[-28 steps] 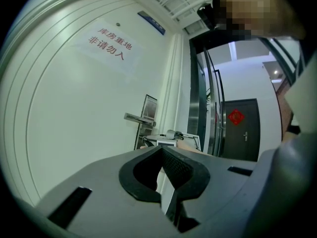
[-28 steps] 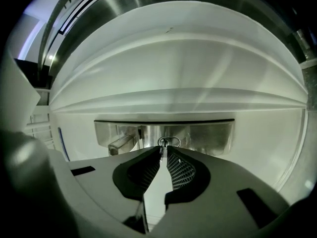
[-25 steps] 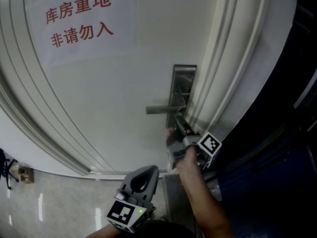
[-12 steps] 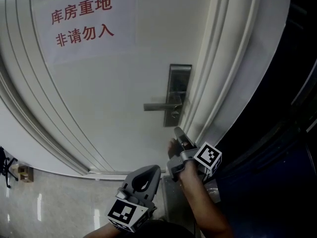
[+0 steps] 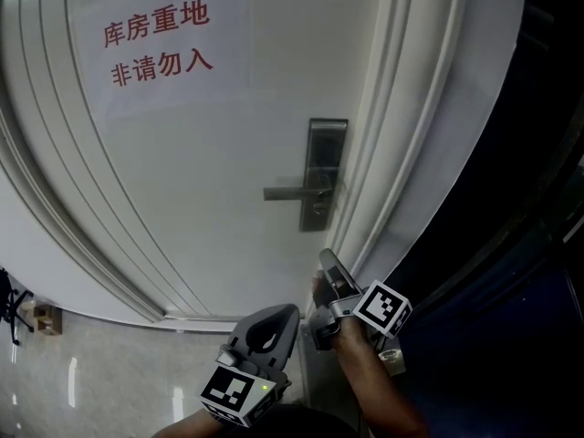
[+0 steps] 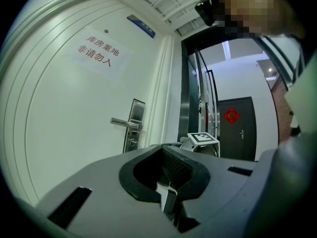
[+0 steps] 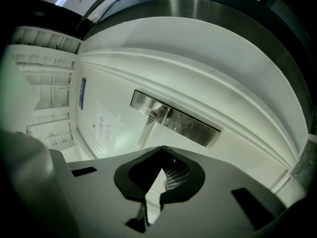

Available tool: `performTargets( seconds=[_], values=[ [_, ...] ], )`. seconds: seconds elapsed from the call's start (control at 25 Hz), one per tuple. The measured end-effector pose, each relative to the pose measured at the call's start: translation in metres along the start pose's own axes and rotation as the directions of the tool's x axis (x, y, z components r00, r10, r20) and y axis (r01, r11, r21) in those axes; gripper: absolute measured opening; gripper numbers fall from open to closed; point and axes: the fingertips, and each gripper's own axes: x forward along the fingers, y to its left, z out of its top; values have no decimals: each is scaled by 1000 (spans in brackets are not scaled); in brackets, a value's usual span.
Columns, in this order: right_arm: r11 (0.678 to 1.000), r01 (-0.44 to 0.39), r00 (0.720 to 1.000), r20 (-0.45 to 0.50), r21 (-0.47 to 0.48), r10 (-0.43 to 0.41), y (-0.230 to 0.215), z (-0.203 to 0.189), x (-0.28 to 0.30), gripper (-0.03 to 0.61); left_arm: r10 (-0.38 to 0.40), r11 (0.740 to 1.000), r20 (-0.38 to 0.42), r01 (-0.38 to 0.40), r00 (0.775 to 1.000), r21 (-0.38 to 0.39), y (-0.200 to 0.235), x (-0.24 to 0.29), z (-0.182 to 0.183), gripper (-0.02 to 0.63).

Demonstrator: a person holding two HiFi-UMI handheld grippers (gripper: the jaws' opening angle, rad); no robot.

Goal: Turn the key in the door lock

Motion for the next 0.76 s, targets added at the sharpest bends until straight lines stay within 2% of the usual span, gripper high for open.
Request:
performTargets(
  seconds=[0.76],
  values=[
    [1000,6,1000,14,20,-7,-2,-1,-7,14,-1,1000,0,1,1000,6,-7,-5,-2,3]
  ],
)
